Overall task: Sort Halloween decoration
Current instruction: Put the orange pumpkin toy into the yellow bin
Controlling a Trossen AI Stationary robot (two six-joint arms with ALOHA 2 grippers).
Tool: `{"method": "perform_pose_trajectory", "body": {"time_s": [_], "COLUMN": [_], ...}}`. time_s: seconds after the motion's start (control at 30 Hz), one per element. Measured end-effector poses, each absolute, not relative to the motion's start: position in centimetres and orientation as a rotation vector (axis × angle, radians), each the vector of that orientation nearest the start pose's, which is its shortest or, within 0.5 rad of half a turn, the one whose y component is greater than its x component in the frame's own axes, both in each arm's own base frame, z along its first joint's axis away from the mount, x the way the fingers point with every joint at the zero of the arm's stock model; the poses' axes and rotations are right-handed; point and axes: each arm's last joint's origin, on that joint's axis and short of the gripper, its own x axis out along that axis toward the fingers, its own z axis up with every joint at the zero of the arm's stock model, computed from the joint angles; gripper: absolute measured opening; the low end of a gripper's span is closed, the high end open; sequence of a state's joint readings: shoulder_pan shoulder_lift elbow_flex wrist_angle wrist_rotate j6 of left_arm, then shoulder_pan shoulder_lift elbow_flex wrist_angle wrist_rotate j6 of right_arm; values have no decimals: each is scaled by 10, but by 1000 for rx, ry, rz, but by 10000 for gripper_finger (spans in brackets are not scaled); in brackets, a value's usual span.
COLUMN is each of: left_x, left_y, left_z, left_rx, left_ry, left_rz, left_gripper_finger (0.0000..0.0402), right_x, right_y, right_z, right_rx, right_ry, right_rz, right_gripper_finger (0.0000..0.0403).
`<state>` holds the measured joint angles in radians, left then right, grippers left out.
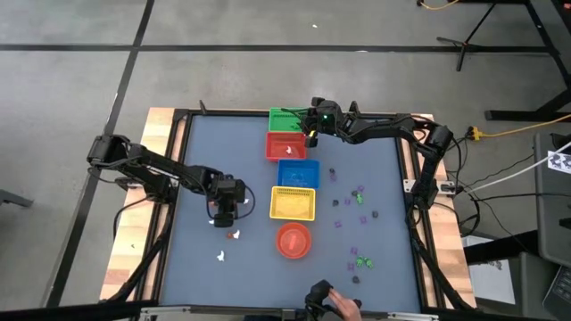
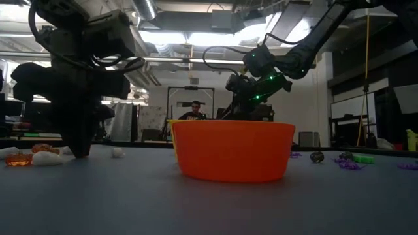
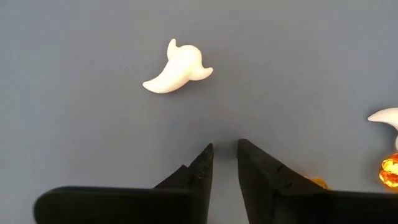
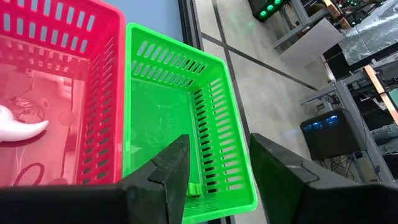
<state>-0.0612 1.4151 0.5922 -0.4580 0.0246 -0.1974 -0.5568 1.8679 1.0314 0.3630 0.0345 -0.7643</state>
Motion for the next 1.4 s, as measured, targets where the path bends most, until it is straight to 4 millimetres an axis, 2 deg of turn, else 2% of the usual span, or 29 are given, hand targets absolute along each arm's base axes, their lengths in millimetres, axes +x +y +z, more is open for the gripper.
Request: {"method": "perform_pose_trajectory", "body": {"time_s": [0.17,0.3,0.5,0.67,0.8,1.13,1.4], "left_x": [218,229,237,228,216,203,202], "left_y": [-14,-14,-13,-13,-13,-14,-14], "left_z": [135,149,175,185,184,160,159], "left_rx": [-203,-195,-114,-88,-45,-31,-31], "left_ry": [1283,1252,1306,1443,1579,1605,1611], "left_rz": [86,90,105,107,37,-35,-34], "left_gripper_finger": [107,135,142,142,142,141,141], "right_x": [332,332,332,332,332,332,332], "right_y": [-208,-208,-208,-208,-208,-208,-208], "right_z": [170,170,170,170,170,170,170], "right_rx": [-605,-605,-605,-605,-605,-605,-605], "right_ry": [657,657,657,657,657,657,657], "right_rz": [-371,-371,-371,-371,-371,-371,-371], "right_gripper_finger": [166,166,166,166,166,166,166]}}
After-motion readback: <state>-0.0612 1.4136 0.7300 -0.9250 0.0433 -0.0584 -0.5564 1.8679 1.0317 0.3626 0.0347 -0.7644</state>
